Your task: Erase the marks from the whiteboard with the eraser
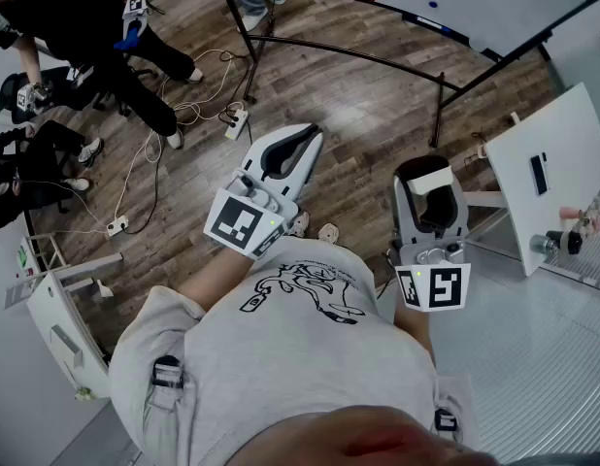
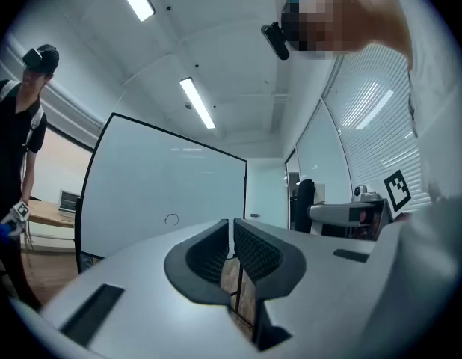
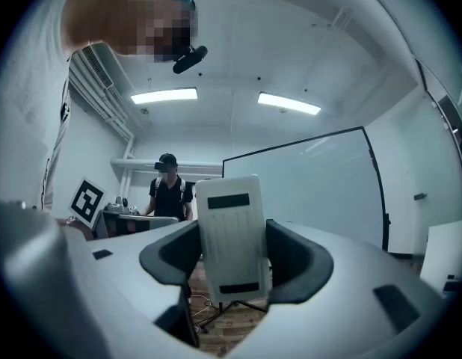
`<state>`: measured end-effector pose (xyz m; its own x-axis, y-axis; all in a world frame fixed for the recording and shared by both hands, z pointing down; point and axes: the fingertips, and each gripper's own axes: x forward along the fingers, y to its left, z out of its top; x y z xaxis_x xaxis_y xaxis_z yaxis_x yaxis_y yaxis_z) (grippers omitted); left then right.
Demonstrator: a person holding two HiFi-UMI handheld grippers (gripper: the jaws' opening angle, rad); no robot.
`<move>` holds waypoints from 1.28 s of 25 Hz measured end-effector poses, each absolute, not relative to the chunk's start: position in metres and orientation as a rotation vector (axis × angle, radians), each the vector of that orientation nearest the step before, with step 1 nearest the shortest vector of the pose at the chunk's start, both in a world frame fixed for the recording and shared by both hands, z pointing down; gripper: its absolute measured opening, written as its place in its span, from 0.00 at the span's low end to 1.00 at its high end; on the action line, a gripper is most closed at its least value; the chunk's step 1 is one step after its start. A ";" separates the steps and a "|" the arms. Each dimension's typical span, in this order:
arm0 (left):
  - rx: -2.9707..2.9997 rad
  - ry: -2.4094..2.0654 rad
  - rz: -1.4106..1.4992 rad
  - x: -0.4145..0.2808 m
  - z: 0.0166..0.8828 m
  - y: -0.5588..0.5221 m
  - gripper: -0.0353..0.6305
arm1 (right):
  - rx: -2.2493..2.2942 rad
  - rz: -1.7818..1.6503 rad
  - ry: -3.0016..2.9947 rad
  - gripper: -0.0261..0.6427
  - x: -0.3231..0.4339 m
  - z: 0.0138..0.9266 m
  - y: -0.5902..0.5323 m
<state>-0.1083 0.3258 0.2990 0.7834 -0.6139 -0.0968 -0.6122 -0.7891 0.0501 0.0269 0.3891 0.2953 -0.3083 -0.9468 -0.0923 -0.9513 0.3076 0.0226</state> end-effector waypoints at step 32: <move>2.921 -0.970 -0.175 -0.181 0.312 0.249 0.11 | -1.935 0.110 2.478 0.44 -0.041 0.305 0.313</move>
